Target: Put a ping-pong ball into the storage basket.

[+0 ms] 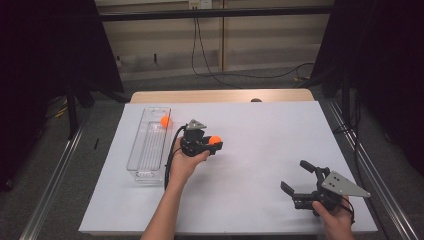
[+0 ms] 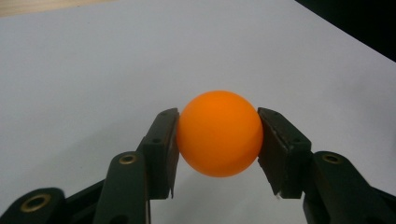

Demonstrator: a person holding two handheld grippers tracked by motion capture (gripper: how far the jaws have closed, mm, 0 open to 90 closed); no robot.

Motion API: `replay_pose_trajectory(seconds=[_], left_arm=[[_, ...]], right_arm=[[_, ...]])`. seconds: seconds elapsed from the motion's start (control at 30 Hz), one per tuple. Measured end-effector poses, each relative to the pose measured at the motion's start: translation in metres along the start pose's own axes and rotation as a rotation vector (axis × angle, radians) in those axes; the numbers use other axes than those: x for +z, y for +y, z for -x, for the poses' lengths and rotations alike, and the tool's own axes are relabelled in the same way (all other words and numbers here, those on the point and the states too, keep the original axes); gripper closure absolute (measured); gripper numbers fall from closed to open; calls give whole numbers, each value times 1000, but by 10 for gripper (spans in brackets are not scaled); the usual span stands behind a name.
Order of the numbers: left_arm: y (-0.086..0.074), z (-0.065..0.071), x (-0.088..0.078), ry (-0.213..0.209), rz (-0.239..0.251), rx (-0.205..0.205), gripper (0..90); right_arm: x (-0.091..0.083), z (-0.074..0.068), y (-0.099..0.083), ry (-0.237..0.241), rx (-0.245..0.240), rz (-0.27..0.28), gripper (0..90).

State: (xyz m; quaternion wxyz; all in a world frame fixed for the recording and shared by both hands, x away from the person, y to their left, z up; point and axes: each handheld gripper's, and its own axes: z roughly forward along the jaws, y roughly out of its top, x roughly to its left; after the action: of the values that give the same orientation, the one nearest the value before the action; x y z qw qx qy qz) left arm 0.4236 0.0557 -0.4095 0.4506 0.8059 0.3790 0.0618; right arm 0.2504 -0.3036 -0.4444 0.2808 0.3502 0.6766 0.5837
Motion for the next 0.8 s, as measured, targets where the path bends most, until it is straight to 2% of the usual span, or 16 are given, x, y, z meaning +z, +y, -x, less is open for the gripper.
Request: replay_pose_trajectory(seconds=[0.27,0.8], left_arm=[[0,-3,-5,8,21,-9,509],[-1,-11,-14,28,24,-31,509]], right_arm=[[0,0,0,-1,-1,0,36],[0,-1,0,3,0,1,36]])
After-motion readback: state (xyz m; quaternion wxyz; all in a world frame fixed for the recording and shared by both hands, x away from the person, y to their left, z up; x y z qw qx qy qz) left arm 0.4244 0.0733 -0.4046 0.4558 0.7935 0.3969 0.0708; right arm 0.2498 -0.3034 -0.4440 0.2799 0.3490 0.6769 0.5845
